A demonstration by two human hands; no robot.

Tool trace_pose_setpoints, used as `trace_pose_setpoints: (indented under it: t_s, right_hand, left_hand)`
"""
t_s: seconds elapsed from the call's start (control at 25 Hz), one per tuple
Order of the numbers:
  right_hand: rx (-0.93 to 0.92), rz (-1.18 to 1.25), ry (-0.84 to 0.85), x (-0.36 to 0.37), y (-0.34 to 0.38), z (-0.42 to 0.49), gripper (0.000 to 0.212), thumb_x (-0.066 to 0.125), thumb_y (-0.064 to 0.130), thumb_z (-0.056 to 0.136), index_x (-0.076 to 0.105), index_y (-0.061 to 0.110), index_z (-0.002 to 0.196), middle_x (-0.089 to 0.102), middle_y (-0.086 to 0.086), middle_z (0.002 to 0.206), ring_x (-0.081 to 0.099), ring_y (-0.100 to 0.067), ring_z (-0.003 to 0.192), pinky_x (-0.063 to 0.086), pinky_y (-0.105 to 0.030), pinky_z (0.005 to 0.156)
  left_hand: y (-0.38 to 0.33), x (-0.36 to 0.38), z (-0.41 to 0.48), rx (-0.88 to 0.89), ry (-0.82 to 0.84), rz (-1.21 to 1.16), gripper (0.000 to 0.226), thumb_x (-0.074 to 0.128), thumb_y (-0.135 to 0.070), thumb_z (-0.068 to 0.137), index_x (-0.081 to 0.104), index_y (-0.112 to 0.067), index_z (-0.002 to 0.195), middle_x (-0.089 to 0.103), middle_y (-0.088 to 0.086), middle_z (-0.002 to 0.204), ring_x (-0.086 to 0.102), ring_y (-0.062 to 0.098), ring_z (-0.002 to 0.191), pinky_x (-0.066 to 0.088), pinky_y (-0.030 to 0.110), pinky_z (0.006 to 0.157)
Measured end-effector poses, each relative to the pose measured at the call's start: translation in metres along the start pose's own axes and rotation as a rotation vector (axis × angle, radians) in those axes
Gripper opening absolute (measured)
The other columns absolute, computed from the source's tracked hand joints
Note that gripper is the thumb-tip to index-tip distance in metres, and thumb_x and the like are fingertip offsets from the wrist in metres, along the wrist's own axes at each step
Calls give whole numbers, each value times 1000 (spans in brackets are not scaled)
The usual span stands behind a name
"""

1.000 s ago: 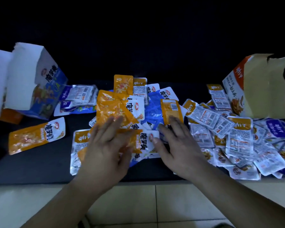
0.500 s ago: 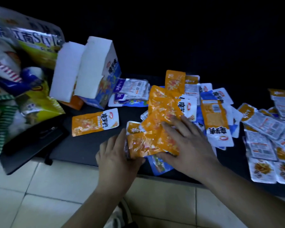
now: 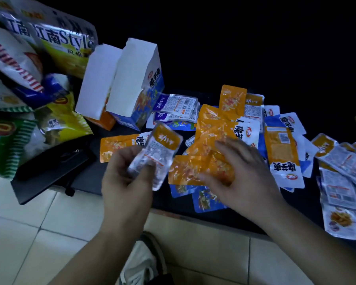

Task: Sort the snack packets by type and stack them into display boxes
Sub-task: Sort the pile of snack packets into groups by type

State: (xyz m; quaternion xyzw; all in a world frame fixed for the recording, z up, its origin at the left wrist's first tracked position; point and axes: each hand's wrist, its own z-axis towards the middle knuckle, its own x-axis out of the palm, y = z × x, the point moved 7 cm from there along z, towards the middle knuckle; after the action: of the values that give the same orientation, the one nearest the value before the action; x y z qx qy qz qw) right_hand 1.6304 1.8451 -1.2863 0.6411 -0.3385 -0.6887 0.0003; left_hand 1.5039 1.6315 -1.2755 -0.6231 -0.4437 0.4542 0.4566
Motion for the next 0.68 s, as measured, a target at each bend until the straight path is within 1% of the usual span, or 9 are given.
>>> trace_pose_setpoints:
  t_s: [0.08,0.16,0.24,0.32,0.48,0.52,0.56,0.6,0.68]
  right_hand:
    - [55,309,-78,-13,10,-2,62,58,64,94,52,33,147,57,13,140,54,-9,131,50,-33,102]
    - [299,808,45,-4,10,-4,49,69,42,95,55,42,141,68,22,119,66,2,108,57,-20,79]
    - [529,1072,55,5,-6,-11,53,76,15,92,61,44,133,72,17,110,72,-8,100,63,-31,68]
    - [613,1140,11,1,-22,-20,61,77,0,87,62,39,131,76,9,104,75,-16,95,64,-38,69]
    - [619,1016,-43,-27,-61,-40,67,78,3,88,56,43,137,72,11,105,70,-7,97,57,-28,75]
    - [607,953,-57,-37,-74,-47,65,76,3,89,56,43,137,72,12,98,68,-4,90,53,-21,93]
    - [605,882,-75,-47,-90,-57,62,74,4,92,55,43,136,70,10,89,65,-4,80,43,-51,73]
    - [610,802,-117,-59,-110,-69,61,71,4,93,55,43,137,68,1,85,60,-7,73,43,-30,65]
    - [629,674,-232,-82,-148,-91,58,69,4,94,55,38,138,61,-3,79,54,-6,64,44,-23,64]
  left_hand:
    - [3,29,-16,-112,105,-159,21,72,4,90,65,-14,98,73,-1,84,68,12,75,56,25,66]
    - [9,57,-36,-204,242,-219,17,74,3,88,65,-6,100,74,8,86,70,18,74,57,30,65]
    - [10,78,-52,-191,377,-163,16,73,4,89,66,-2,102,77,11,90,73,24,77,59,31,66]
    - [14,92,-60,-206,450,-130,17,74,3,89,68,-5,103,78,12,93,75,28,83,62,36,69]
    - [16,115,-70,-126,544,65,23,76,-5,90,75,-25,101,77,1,90,70,12,77,58,40,66]
    - [19,118,-74,-105,542,109,25,75,-6,91,75,-28,103,76,-6,93,69,10,76,58,37,67]
    - [20,122,-79,-97,545,129,28,74,-6,91,73,-30,106,74,-12,96,68,9,77,57,34,67]
    - [21,130,-85,-89,564,142,29,73,-7,92,72,-31,109,73,-14,99,68,10,80,56,30,68]
    - [21,147,-101,-63,613,167,32,71,-7,93,70,-31,114,73,-11,103,69,13,86,54,23,67]
